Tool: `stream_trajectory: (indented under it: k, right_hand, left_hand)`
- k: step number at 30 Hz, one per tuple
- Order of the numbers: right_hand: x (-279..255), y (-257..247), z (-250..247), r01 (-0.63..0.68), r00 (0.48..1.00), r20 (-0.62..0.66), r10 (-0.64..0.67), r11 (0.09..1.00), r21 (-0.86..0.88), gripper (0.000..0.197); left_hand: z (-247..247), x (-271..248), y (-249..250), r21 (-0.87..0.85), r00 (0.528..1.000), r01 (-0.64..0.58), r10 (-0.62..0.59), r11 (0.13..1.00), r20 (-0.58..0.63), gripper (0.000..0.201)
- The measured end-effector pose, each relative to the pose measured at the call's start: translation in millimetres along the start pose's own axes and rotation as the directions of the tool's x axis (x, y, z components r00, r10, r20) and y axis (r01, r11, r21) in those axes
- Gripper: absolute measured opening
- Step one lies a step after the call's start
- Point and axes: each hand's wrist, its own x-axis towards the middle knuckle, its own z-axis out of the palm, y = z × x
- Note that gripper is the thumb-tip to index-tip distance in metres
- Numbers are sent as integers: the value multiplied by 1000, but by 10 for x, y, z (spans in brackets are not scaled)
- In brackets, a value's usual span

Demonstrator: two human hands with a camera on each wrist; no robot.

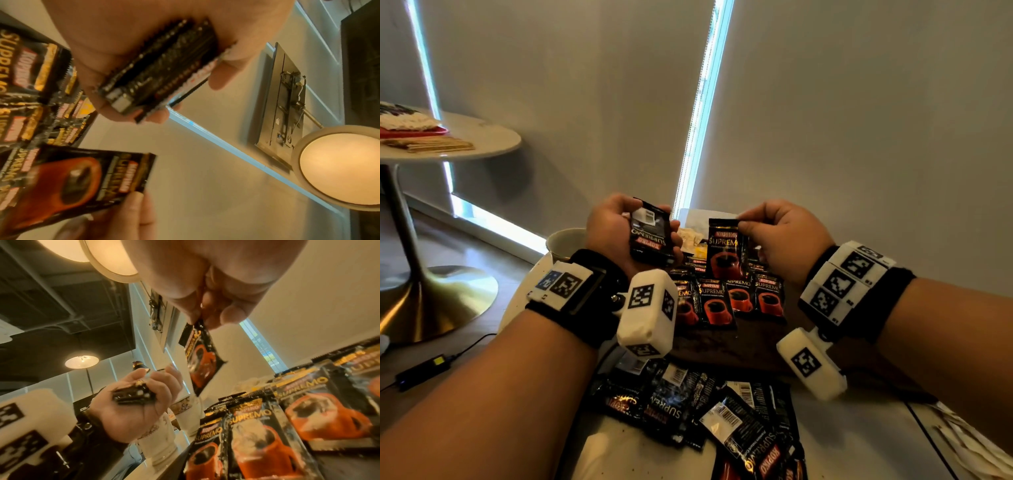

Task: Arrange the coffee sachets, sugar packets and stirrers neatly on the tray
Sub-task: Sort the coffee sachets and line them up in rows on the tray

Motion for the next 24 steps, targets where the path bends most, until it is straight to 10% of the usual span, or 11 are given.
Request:
stream_trajectory:
  k: [16,24]
  right_hand:
    - [18,-7,408,-469,736,507,449,878,-97,17]
    - [20,135,568,-320,831,396,390,918,-232,11]
  left_hand:
    - [-48,12,127,-206,995,-44,63,978,83,44]
    - [-55,28,127,-225,996,-19,39,974,85,45]
